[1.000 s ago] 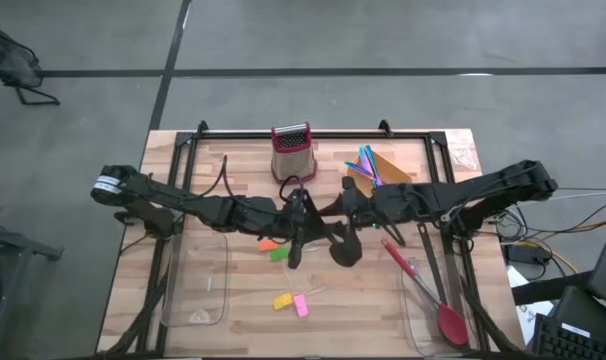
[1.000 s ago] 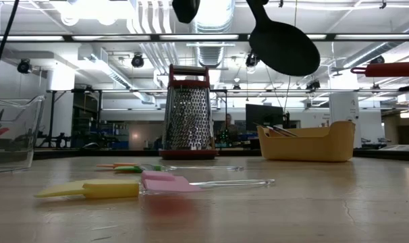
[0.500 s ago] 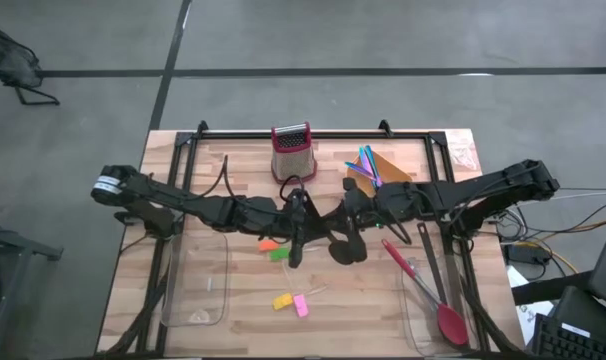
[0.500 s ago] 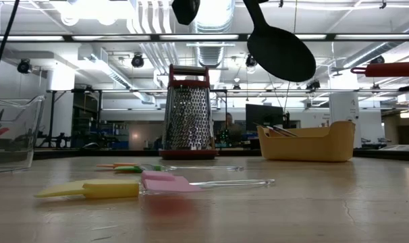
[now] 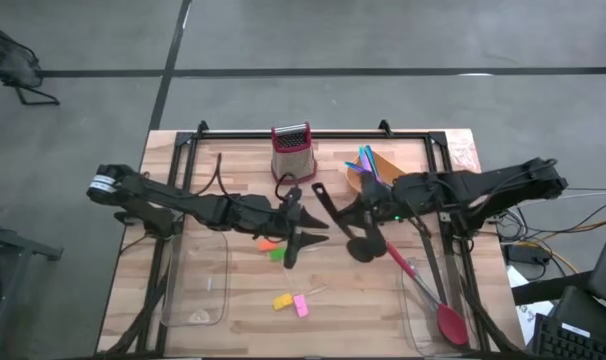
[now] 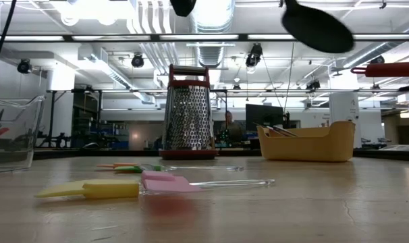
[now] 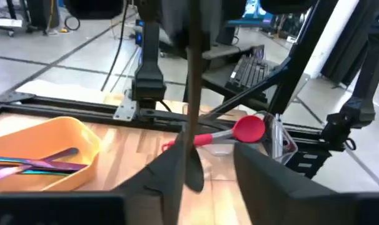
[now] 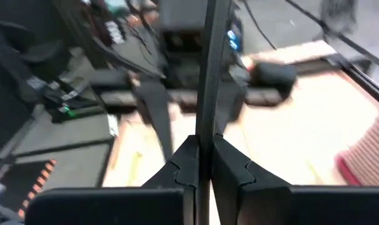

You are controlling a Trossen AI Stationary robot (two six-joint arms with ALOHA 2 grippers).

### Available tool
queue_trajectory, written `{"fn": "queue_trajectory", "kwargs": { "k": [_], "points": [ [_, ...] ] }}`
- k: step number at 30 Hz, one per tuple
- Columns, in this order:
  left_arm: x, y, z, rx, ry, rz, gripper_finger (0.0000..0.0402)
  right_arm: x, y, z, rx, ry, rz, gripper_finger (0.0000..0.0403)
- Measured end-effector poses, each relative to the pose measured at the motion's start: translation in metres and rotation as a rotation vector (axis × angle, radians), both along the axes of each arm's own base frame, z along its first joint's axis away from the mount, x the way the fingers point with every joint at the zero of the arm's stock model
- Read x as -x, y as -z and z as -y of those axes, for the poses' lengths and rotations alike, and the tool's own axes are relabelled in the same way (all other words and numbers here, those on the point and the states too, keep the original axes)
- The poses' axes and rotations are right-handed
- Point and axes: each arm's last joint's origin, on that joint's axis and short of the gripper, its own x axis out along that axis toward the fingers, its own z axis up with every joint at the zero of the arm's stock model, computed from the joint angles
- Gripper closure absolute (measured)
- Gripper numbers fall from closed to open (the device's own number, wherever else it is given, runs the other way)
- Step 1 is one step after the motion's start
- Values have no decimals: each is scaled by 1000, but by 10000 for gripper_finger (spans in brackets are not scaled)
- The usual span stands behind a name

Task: Pick & Place Kitchen Items
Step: Put the black slotted spoon into the right transparent bin

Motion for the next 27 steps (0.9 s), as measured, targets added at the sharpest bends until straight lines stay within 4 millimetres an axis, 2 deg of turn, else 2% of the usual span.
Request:
{"fn": "queue_trajectory", "kwargs": {
  "k": [5,7,10,17,24,27],
  "points": [
    [5,-3,-1,-34,-1,-14,211,21,-14,-3,-76,33,-94,386],
    [5,-2,-1,-36,-2,-19,200,33,-20,-6,-124,31,-105,386],
    [6,-2,-1,-37,-3,-23,194,47,-18,-15,-190,48,-136,387],
    [6,-1,-1,-36,-6,-28,193,87,-1,-49,-241,184,-204,387],
    [6,-1,-1,-13,-9,-29,193,116,32,-84,-273,294,-174,387],
    [6,-1,-1,-5,-9,-31,193,125,50,-93,-285,299,-193,387]
  ]
}}
